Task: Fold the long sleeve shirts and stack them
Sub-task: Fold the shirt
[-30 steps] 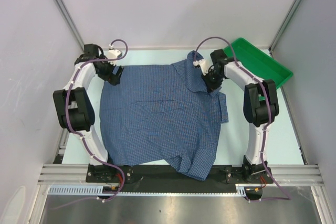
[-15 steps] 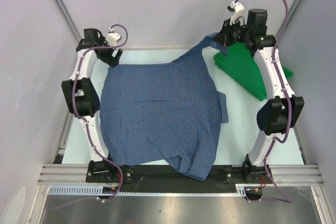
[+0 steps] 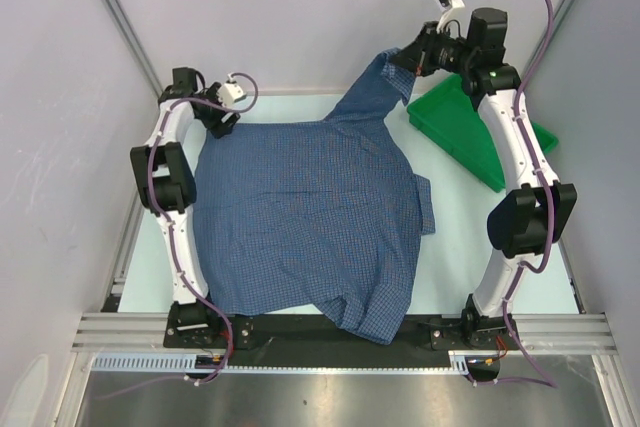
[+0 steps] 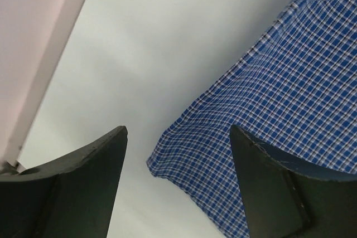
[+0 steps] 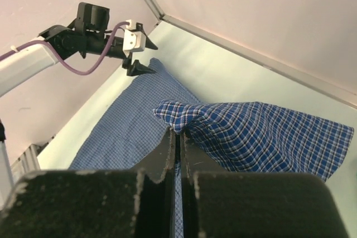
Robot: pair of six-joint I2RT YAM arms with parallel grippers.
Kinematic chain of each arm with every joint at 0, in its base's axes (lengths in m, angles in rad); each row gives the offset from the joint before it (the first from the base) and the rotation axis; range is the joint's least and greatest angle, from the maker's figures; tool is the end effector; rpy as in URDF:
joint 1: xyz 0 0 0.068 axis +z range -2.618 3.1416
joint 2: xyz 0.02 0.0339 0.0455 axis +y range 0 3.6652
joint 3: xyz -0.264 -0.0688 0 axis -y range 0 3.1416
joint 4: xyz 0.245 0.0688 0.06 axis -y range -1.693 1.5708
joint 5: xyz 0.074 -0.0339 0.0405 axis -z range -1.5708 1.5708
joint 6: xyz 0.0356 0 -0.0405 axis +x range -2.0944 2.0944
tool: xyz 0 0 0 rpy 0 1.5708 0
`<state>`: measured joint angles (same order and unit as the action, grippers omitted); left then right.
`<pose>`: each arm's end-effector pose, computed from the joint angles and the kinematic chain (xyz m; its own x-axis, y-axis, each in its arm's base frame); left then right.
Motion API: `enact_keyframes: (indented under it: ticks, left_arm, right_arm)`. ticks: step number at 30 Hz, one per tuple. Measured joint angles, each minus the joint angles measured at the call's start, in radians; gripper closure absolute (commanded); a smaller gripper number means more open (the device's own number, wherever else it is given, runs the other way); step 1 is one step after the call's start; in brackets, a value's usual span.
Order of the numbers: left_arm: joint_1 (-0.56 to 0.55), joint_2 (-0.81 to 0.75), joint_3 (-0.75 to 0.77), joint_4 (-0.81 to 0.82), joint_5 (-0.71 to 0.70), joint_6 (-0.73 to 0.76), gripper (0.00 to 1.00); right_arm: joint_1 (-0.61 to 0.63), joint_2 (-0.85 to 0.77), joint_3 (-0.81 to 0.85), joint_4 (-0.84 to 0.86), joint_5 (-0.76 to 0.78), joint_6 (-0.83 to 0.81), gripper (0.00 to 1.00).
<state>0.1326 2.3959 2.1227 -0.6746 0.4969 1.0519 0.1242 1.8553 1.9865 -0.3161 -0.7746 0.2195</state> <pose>0.5251 0.0529 0.1988 -0.2607 0.7353 -0.6255 0.7781 0.5436 0.3147 0.4205 0.0776 0.4401 -0.3459 0.1136 -0.9314 -0.7125 0.6140 0.3395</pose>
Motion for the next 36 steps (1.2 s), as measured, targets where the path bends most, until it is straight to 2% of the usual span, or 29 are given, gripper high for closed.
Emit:
enact_keyframes:
  ticks: [4,6,8,25,29,36]
  left_arm:
    - [0.0,0.002,0.0,0.003,0.019,0.08,0.23]
    - [0.0,0.005,0.0,0.003,0.029,0.123,0.32]
    - [0.0,0.009,0.0,0.003,0.029,0.153,0.33]
    - [-0.013,0.078,0.026,0.004,-0.021,0.26,0.33]
    - [-0.019,0.081,0.034,0.004,-0.023,0.277,0.53]
    - [-0.026,0.082,0.036,-0.034,-0.018,0.319,0.8]
  right_arm:
    - [0.001,0.0,0.0,0.0,-0.011,0.021,1.0]
    - [0.001,0.0,0.0,-0.003,-0.021,0.03,1.0]
    - [0.002,0.0,0.0,-0.008,-0.027,0.033,1.0]
    - [0.001,-0.015,0.0,-0.061,-0.054,0.033,1.0]
    - [0.001,-0.019,0.0,-0.07,-0.06,0.035,1.0]
    - [0.002,-0.029,0.005,-0.077,-0.072,0.053,1.0]
